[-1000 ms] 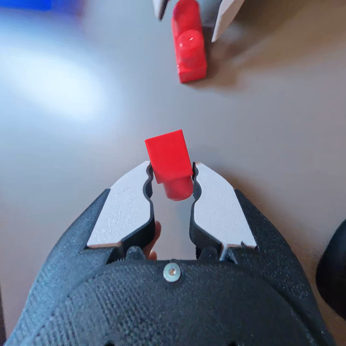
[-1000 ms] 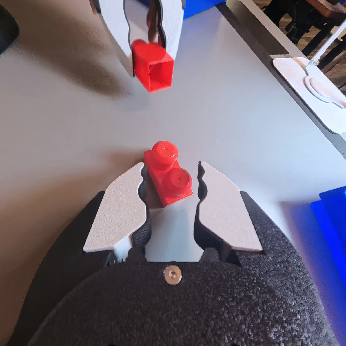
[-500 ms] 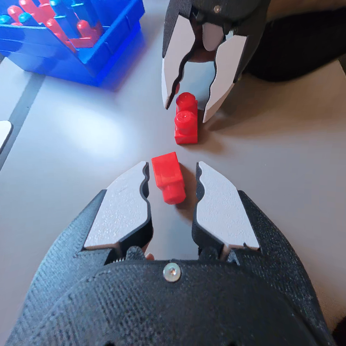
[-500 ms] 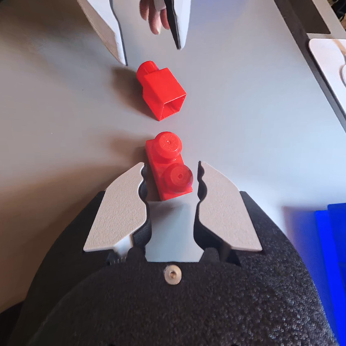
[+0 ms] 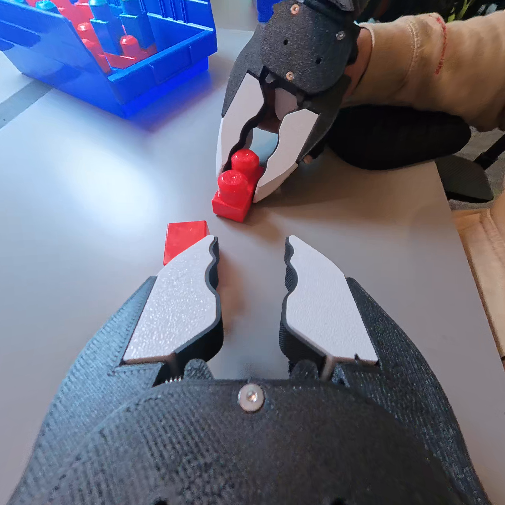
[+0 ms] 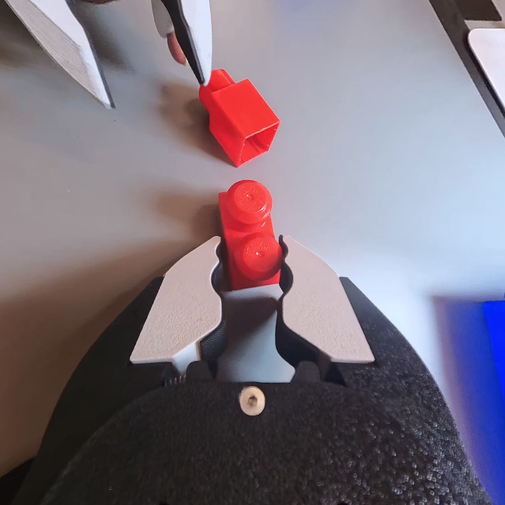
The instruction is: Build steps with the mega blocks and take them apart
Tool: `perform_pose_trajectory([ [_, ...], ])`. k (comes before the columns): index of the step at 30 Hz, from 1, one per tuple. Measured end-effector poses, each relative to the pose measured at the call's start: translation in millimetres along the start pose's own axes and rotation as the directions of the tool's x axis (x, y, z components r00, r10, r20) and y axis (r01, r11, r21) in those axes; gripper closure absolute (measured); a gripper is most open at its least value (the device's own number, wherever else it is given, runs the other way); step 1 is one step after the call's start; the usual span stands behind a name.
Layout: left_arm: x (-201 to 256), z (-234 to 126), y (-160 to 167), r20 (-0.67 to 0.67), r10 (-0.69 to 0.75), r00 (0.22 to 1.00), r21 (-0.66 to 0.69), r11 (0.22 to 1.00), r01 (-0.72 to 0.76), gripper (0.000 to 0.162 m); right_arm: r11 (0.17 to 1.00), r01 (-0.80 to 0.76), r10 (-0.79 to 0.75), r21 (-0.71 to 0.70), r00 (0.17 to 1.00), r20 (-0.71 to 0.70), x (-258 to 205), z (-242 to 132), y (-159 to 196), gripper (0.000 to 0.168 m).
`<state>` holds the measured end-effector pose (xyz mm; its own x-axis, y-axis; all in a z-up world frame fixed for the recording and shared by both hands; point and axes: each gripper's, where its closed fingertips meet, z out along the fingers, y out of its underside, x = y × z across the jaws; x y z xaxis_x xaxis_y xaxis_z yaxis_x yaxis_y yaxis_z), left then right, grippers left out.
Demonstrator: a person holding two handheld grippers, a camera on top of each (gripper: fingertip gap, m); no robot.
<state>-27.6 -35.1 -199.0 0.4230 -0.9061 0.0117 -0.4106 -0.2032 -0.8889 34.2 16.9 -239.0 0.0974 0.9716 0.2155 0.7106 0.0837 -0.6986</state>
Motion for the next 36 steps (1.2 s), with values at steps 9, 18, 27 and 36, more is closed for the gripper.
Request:
perform_pose_trajectory([
  [9, -1.5, -18.8, -59.0, -0.086, -0.171, 0.982, 0.341, 0.921, 0.190, 0.106, 0.627, -0.489, 0.291, 0.606, 0.869, 0.399, -14.3, -61.3, -118.3, 0.131],
  [18, 10.5, -52.1, -88.4, -0.240, -0.172, 0.955, 0.516, 0.811, 0.276, 0.123, 0.489, -0.642, 0.287, 0.591, 0.758, 0.586, -35.4, -56.7, -150.3, 0.132],
  [27, 9.9, -52.8, -83.9, -0.327, -0.214, 0.921, 0.491, 0.794, 0.359, 0.129, 0.575, -0.574, 0.246, 0.582, 0.801, 0.546, -45.6, -49.2, -144.0, 0.133],
  [36, -0.1, -60.8, -77.2, -0.283, -0.188, 0.941, 0.480, 0.821, 0.308, 0.129, 0.667, -0.475, 0.227, 0.574, 0.863, 0.451, -39.8, -46.2, -132.0, 0.129],
])
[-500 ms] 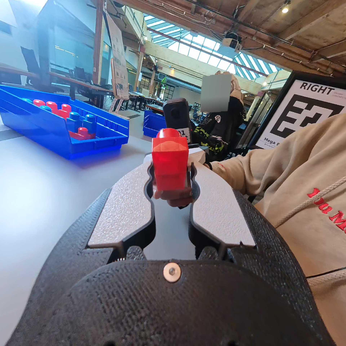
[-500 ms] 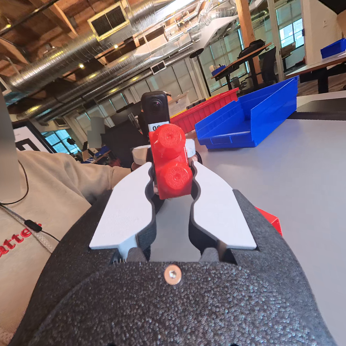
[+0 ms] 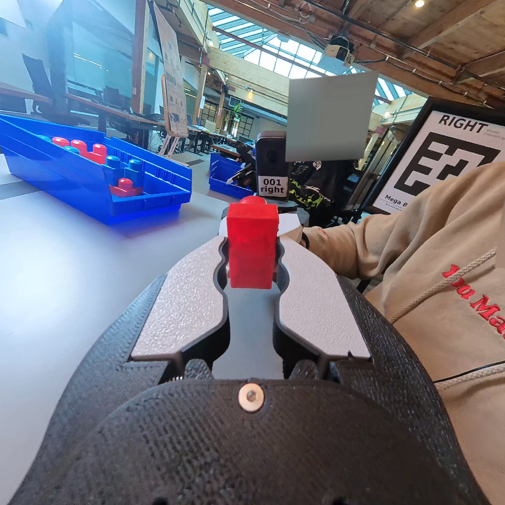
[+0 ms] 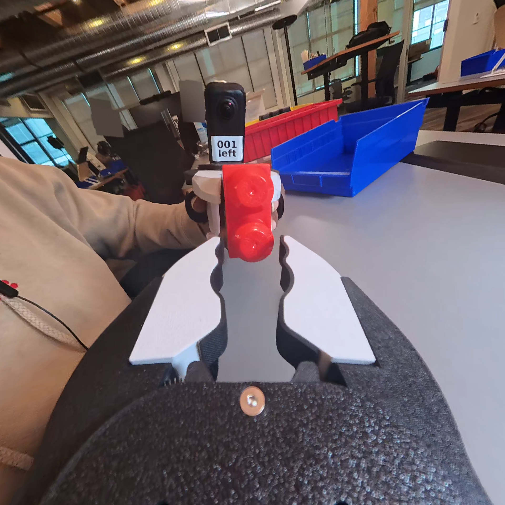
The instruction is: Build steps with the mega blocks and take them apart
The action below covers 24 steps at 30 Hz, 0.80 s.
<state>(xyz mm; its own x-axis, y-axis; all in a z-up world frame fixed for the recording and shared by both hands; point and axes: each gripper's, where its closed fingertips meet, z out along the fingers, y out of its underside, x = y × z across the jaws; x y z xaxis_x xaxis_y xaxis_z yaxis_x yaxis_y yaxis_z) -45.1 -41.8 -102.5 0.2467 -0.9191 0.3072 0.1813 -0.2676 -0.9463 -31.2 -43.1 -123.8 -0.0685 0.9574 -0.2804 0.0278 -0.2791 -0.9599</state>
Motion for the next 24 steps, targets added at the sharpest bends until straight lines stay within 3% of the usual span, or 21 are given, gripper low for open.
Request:
perform_pose_trajectory([
  [3, -1.4, -0.3, 0.7, -0.001, -0.004, 1.000, -0.001, 1.000, 0.004, 0.129, 0.999, -0.002, 0.002, -0.042, 1.000, -0.004, 0.7, 1.5, 7.6, 0.139],
  [24, 3.6, 2.2, 8.3, -0.031, 0.011, 0.999, -0.047, 0.999, -0.012, 0.128, 1.000, 0.018, -0.018, -0.004, 1.000, 0.020, -5.8, 3.6, 5.4, 0.140],
])
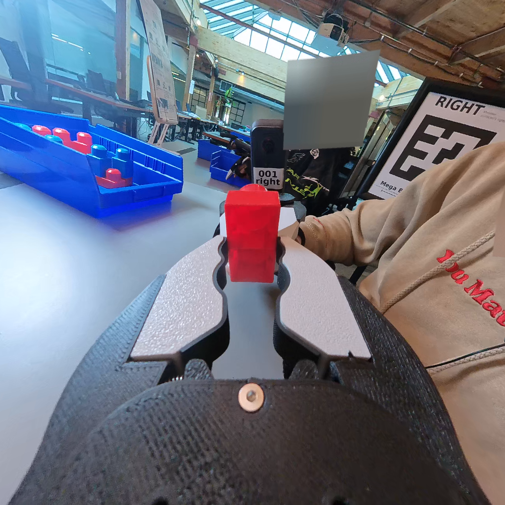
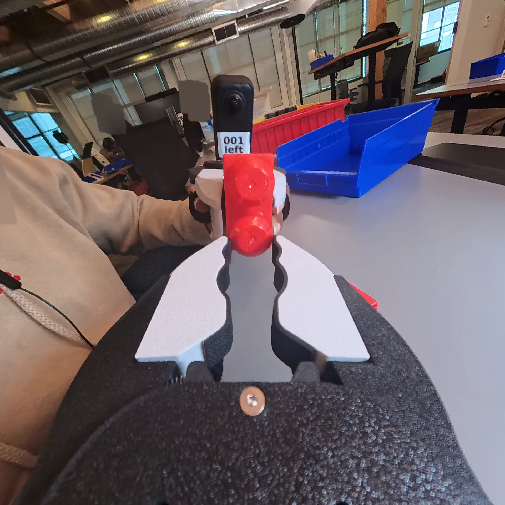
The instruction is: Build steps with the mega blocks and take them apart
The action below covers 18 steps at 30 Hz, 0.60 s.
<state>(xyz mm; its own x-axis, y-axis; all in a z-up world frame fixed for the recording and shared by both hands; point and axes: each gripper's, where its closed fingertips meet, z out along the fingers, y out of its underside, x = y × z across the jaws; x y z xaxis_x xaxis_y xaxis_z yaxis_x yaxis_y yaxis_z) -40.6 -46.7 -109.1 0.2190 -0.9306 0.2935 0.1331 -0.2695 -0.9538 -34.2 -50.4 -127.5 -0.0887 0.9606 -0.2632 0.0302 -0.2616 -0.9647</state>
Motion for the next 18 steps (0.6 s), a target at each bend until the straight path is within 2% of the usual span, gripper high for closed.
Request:
perform_pose_trajectory([
  [3, -5.9, -12.4, -19.9, 0.031, 0.024, 0.999, 0.083, 0.996, -0.027, 0.128, 0.994, 0.048, -0.052, -0.096, 0.998, -0.044, 12.1, -1.9, 7.0, 0.127],
  [5, -17.4, -27.8, -34.7, 0.076, 0.030, 0.997, 0.145, 0.989, -0.040, 0.128, 0.958, 0.127, -0.154, -0.256, 0.984, -0.089, 31.1, -5.1, 22.7, 0.121],
  [7, -30.4, -41.4, -40.1, 0.125, 0.033, 0.992, 0.172, 0.984, -0.054, 0.128, 0.876, 0.213, -0.277, -0.433, 0.957, -0.088, 50.7, -8.6, 40.3, 0.119],
  [10, -54.0, -55.6, -37.4, 0.219, 0.032, 0.975, 0.171, 0.983, -0.070, 0.128, 0.700, 0.344, -0.438, -0.626, 0.899, 0.004, 67.4, -4.0, 53.2, 0.118],
  [11, -63.2, -60.2, -35.9, 0.257, 0.028, 0.966, 0.169, 0.983, -0.073, 0.128, 0.624, 0.396, -0.487, -0.674, 0.871, 0.061, 68.6, 0.7, 54.5, 0.119],
  [13, -81.5, -71.2, -32.9, 0.331, 0.016, 0.944, 0.163, 0.984, -0.074, 0.128, 0.414, 0.482, -0.553, -0.772, 0.807, 0.207, 70.3, 9.6, 60.2, 0.118],
  [16, -99.0, -87.8, -32.2, 0.400, 0.020, 0.916, 0.155, 0.984, -0.089, 0.128, 0.005, 0.527, -0.566, -0.850, 0.702, 0.432, 80.9, 14.6, 70.2, 0.115],
  [18, -104.9, -97.3, -35.4, 0.434, 0.032, 0.900, 0.155, 0.982, -0.109, 0.128, -0.224, 0.500, -0.510, -0.837, 0.672, 0.538, 85.9, 16.7, 73.4, 0.115],
])
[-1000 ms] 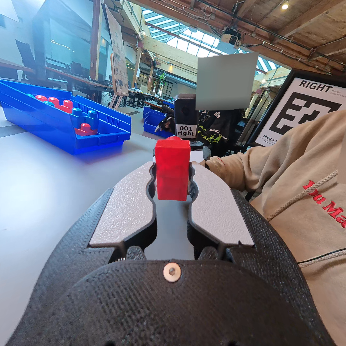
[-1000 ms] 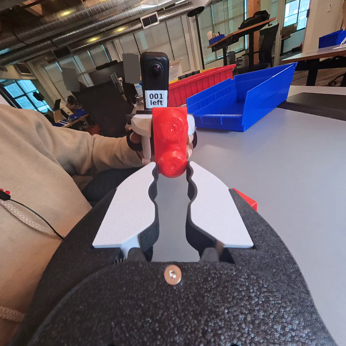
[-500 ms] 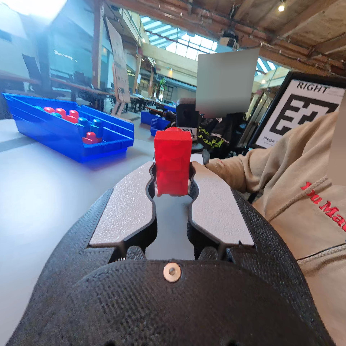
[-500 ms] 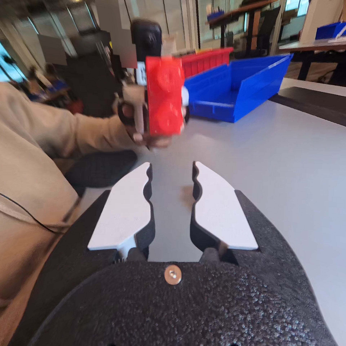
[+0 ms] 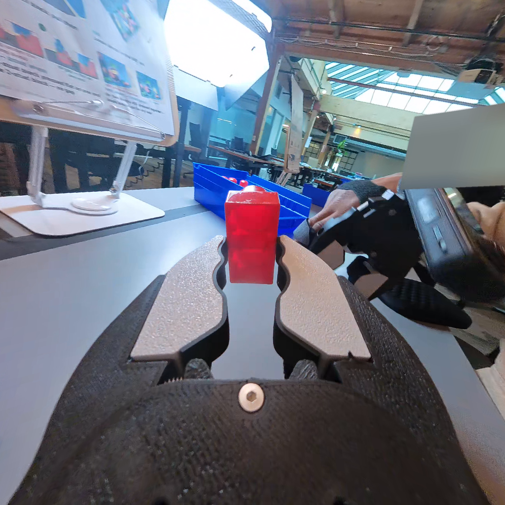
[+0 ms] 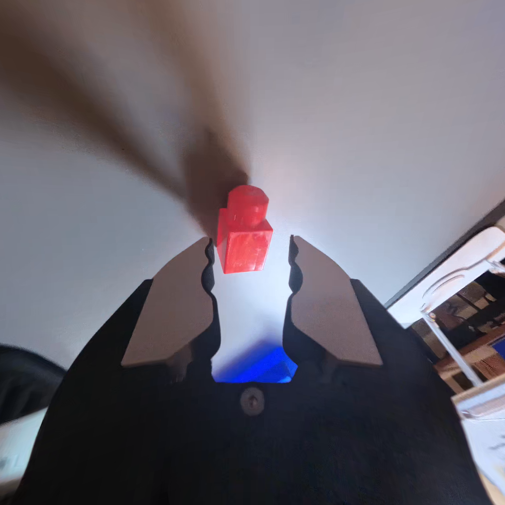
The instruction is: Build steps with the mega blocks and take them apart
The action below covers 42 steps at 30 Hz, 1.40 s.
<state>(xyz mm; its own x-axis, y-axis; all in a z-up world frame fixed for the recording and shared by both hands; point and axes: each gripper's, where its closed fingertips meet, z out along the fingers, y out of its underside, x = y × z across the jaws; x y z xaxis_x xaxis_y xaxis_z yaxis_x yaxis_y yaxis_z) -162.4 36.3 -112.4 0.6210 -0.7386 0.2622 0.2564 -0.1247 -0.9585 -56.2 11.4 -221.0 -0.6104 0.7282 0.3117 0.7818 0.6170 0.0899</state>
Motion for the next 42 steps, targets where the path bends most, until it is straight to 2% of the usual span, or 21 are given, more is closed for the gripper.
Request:
perform_pose_trajectory([
  [3, -9.9, -7.2, -6.2, 0.048, 0.035, 0.998, 0.007, 0.999, -0.035, 0.128, 0.968, 0.131, -0.107, -0.213, 0.987, 0.119, -2.9, 3.5, -5.0, 0.116],
  [6, -17.7, -11.8, -8.4, 0.082, 0.049, 0.995, 0.006, 0.999, -0.049, 0.128, 0.889, 0.246, -0.170, -0.387, 0.960, 0.221, -7.8, 9.2, -3.0, 0.117],
  [8, -21.5, -13.5, -8.8, 0.095, 0.052, 0.994, 0.004, 0.999, -0.053, 0.128, 0.838, 0.292, -0.185, -0.461, 0.947, 0.264, -9.1, 16.7, 0.7, 0.119],
  [10, -24.2, -14.9, -9.5, 0.106, 0.058, 0.993, 0.002, 0.998, -0.059, 0.128, 0.815, 0.319, -0.196, -0.484, 0.937, 0.289, -9.1, 24.5, 4.1, 0.131],
  [11, -25.3, -15.6, -10.0, 0.111, 0.060, 0.992, 0.002, 0.998, -0.061, 0.128, 0.826, 0.319, -0.198, -0.465, 0.936, 0.292, -9.1, 25.8, 4.1, 0.131],
  [13, -26.4, -16.8, -11.7, 0.116, 0.060, 0.991, 0.006, 0.998, -0.062, 0.128, 0.904, 0.253, -0.165, -0.344, 0.951, 0.263, -5.7, 18.7, -0.9, 0.132],
  [15, -24.7, -17.3, -14.4, 0.111, 0.053, 0.992, 0.020, 0.998, -0.055, 0.128, 0.992, 0.106, -0.089, -0.071, 0.973, 0.211, 1.8, 0.1, -15.9, 0.132],
  [16, -22.2, -16.8, -15.4, 0.099, 0.046, 0.994, 0.027, 0.998, -0.048, 0.128, 0.993, 0.016, -0.037, 0.113, 0.983, 0.182, 7.6, -14.7, -24.9, 0.132],
  [17, -18.8, -15.8, -16.0, 0.084, 0.039, 0.996, 0.033, 0.999, -0.042, 0.128, 0.952, -0.074, 0.027, 0.298, 0.987, 0.157, 14.6, -33.1, -31.1, 0.132],
  [18, -14.4, -14.2, -16.3, 0.065, 0.030, 0.997, 0.039, 0.999, -0.033, 0.128, 0.870, -0.153, 0.099, 0.468, 0.985, 0.139, 22.3, -53.2, -32.6, 0.132],
  [19, -8.4, -12.0, -16.6, 0.039, 0.019, 0.999, 0.045, 0.999, -0.020, 0.128, 0.753, -0.218, 0.177, 0.621, 0.976, 0.128, 30.2, -74.3, -30.4, 0.132],
  [21, 8.5, -6.0, -16.3, -0.030, -0.010, 1.000, 0.056, 0.998, 0.012, 0.128, 0.436, -0.314, 0.328, 0.844, 0.928, 0.176, 41.2, -116.1, -16.4, 0.132],
  [22, 19.1, -2.4, -15.9, -0.070, -0.024, 0.997, 0.059, 0.998, 0.028, 0.128, 0.260, -0.344, 0.400, 0.902, 0.889, 0.223, 45.9, -133.5, -4.8, 0.132],
  [25, 55.3, 9.7, -12.9, -0.191, -0.055, 0.980, 0.061, 0.996, 0.067, 0.128, -0.199, -0.360, 0.527, 0.911, 0.744, 0.410, 50.4, -162.1, 33.0, 0.132],
  [27, 78.6, 18.0, -10.4, -0.259, -0.081, 0.962, 0.059, 0.993, 0.099, 0.128, -0.399, -0.345, 0.524, 0.850, 0.675, 0.520, 44.7, -167.4, 44.5, 0.132],
  [29, 97.2, 25.5, -9.3, -0.311, -0.102, 0.945, 0.052, 0.991, 0.124, 0.128, -0.543, -0.308, 0.494, 0.781, 0.635, 0.593, 39.5, -172.9, 46.7, 0.132],
  [31, 108.5, 32.4, -8.0, -0.327, -0.107, 0.939, 0.045, 0.991, 0.128, 0.128, -0.641, -0.294, 0.433, 0.709, 0.624, 0.650, 36.5, -179.2, 42.0, 0.132],
  [32, 113.6, 35.6, -6.6, -0.334, -0.107, 0.936, 0.036, 0.991, 0.126, 0.128, -0.662, -0.285, 0.422, 0.693, 0.622, 0.659, 36.5, -180.7, 38.5, 0.132],
  [37, 127.3, 46.5, 5.5, -0.329, -0.102, 0.939, -0.034, 0.995, 0.096, 0.128, -0.676, -0.298, 0.387, 0.674, 0.634, 0.669, 34.6, -179.7, 20.0, 0.132],
  [39, 127.6, 45.9, 10.9, -0.329, -0.116, 0.937, -0.060, 0.993, 0.102, 0.128, -0.646, -0.323, 0.391, 0.691, 0.638, 0.664, 33.3, -174.8, 17.7, 0.132],
  [42, 125.0, 46.4, 22.2, -0.326, -0.150, 0.933, -0.123, 0.986, 0.115, 0.128, -0.542, -0.345, 0.447, 0.766, 0.653, 0.611, 30.2, -163.6, 13.1, 0.132],
])
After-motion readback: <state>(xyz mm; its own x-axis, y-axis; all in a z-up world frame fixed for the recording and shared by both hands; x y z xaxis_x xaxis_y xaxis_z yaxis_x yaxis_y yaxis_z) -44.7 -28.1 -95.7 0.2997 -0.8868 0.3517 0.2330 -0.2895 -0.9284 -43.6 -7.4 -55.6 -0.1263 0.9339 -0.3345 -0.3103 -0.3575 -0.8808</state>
